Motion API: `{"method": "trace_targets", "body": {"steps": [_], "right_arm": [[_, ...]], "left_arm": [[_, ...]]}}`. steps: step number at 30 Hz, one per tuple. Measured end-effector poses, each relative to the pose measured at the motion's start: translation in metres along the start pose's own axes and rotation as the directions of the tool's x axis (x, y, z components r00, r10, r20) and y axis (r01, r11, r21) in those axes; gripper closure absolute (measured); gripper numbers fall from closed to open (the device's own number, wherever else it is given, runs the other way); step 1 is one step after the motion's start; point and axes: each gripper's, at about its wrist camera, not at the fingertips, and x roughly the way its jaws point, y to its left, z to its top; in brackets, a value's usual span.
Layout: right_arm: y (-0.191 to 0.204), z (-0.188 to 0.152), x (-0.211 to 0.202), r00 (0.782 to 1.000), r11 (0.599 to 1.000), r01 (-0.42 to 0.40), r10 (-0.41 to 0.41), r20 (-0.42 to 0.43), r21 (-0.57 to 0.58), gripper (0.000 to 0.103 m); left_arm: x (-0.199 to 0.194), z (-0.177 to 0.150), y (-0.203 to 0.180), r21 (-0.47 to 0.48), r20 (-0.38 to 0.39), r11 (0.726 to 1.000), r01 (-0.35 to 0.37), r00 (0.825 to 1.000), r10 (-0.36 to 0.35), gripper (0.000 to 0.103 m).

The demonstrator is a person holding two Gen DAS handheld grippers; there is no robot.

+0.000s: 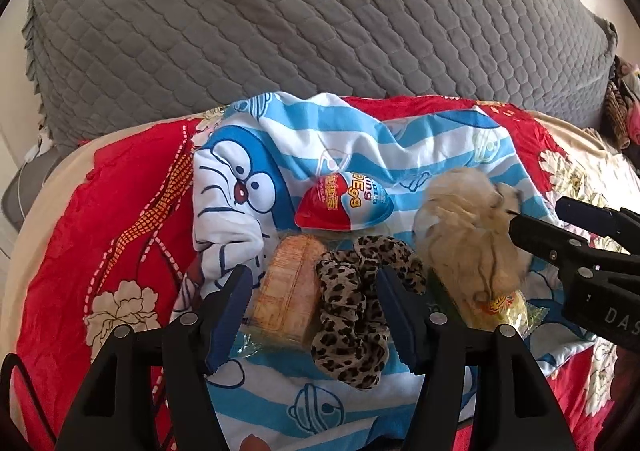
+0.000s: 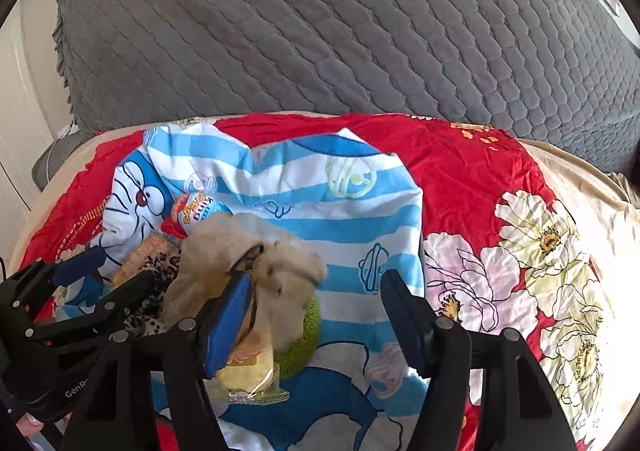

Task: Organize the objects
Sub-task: 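Open the left tool to release the egg while the right tool releases the pink scrunchie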

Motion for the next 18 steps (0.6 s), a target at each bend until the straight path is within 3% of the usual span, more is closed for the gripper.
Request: {"method": "trace_targets", "body": {"steps": [5, 9, 18], "right_arm": [[0.003, 0.0, -0.009, 1.0, 1.0, 0.004, -0.004, 0.006, -0.003, 0.036], [0.004, -0.003, -0.016, 1.0, 1.0, -0.001, 0.001, 0.003, -0.004, 0.035], [0.005, -0.011, -0.038, 1.0, 1.0, -0.004, 0.004, 0.015, -0.005, 0.02]], "left_arm": [[-0.006, 0.001, 0.0, 0.0, 0.006, 1.0, -0.007, 1.0, 0.007, 0.036], [-0.016, -0.001, -0.001, -0.003, 0.018, 1.0, -0.02, 1.0, 0.02, 0.029], [-0.042, -0.003, 0.003, -0.012, 0.039, 1.0, -0.028, 0.999, 0.029, 0.027]]}}
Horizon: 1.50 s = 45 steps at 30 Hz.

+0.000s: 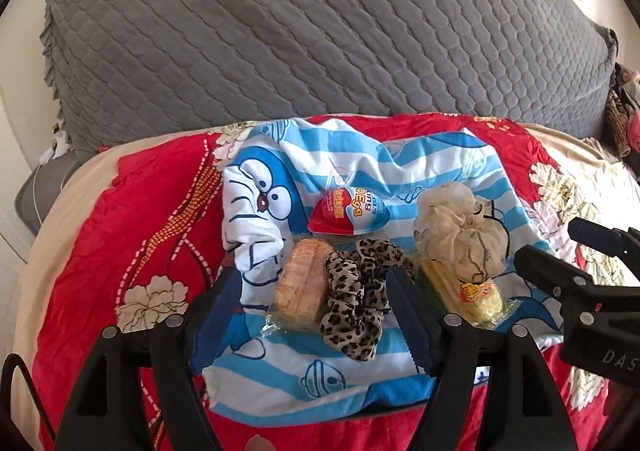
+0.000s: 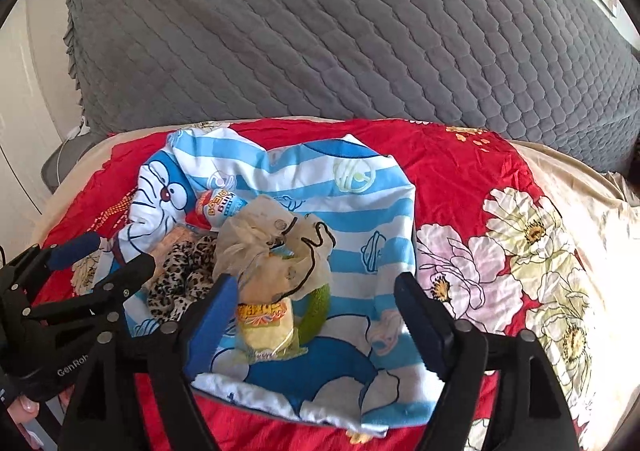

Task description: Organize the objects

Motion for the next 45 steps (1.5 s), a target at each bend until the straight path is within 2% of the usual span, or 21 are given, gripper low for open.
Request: {"method": "trace_targets", "body": {"steps": [2, 27, 45], "right_arm": [[0.001, -0.001, -0.004, 1.0, 1.0, 0.002, -0.002, -0.001, 0.0, 0.017], [0.014, -0.022, -0.068, 0.999, 1.0, -0.015, 0.016, 0.034, -0.026, 0.015], [0.015, -0.031, -0.099, 0.998, 1.0, -0.019, 0.02, 0.059, -0.021, 0.01]], "left_arm": [[-0.004, 0.0, 0.001, -0.002, 0.002, 1.0, 0.0, 1.0, 0.0, 0.026], [-0.072, -0.021, 0.003, -0.002, 0.032, 1.0, 0.014, 0.999, -0.014, 0.024], [-0.099, -0.03, 0.002, -0.012, 0.046, 1.0, 0.008, 0.999, -0.008, 0.023]]}}
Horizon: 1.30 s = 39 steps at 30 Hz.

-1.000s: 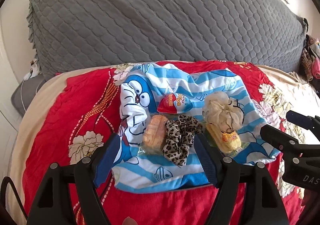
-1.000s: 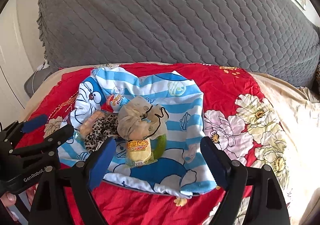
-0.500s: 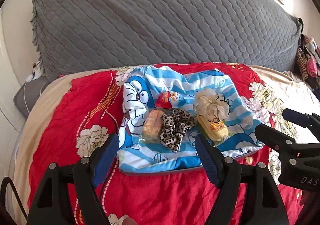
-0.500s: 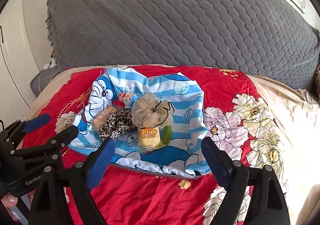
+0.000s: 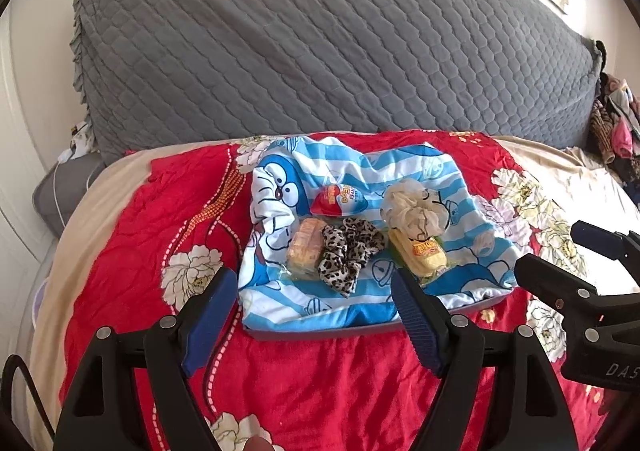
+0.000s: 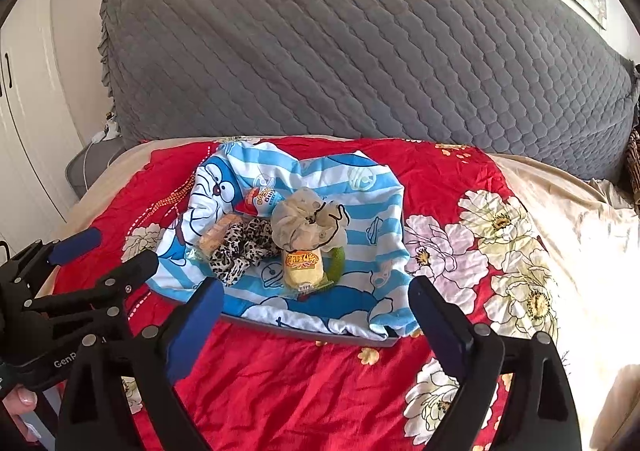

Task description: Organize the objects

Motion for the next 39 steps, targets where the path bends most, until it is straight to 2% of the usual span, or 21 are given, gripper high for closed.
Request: {"method": "trace_targets", "body": {"steps": [15, 39], "right_arm": [[0.002, -0.019, -0.025, 1.0, 1.0, -0.001, 0.001, 0.003, 0.001, 0.009], [0.009, -0.061, -0.057, 1.0, 1.0, 0.002, -0.003, 0.004, 0.014, 0.009]], "left_arm": [[-0.027, -0.018, -0.006, 0.017, 0.008, 1.0, 0.004, 1.0, -0.004, 0.022], [-0.062, -0.054, -0.001, -0.016, 0.005, 1.0, 0.008, 1.0, -0.008, 0.022]]}}
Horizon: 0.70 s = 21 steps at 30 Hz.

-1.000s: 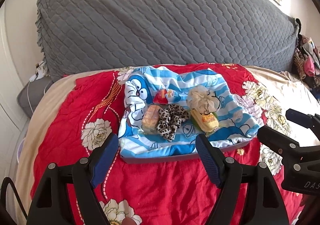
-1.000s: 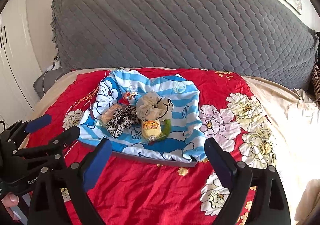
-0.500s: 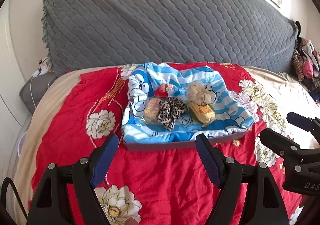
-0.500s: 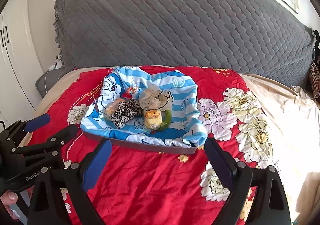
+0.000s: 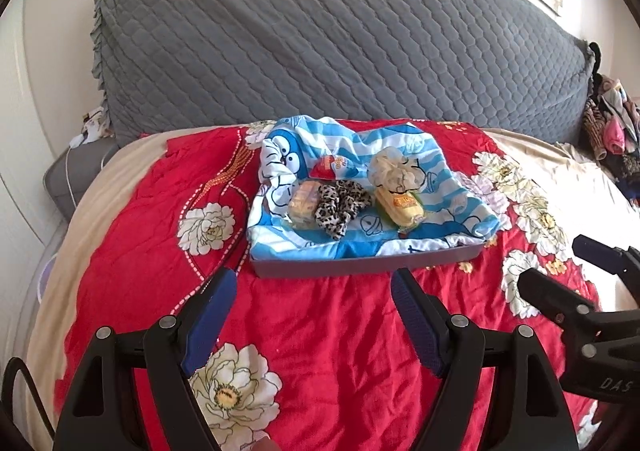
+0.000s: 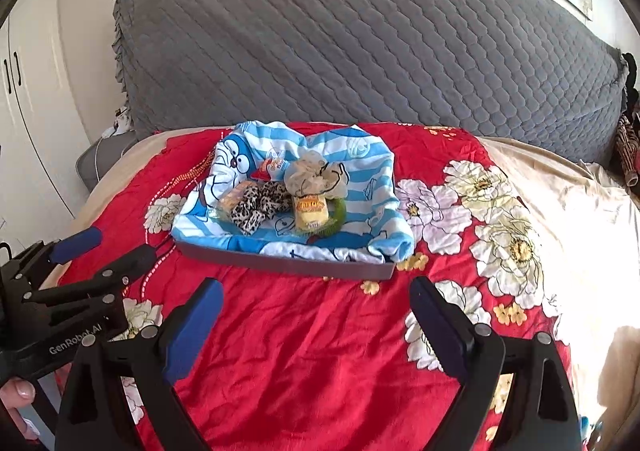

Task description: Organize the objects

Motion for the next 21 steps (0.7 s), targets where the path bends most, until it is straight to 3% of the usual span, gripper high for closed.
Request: {"method": "trace_targets", "body": {"steps": [21], "right_arm": [[0.002, -0.033, -0.017, 1.0, 1.0, 0.022, -0.022, 0.001, 0.014, 0.009]], "left_arm": [[-0.024, -0.031, -0.002, -0.009, 0.008, 1.0, -0.004, 1.0, 0.004, 0.022]]}}
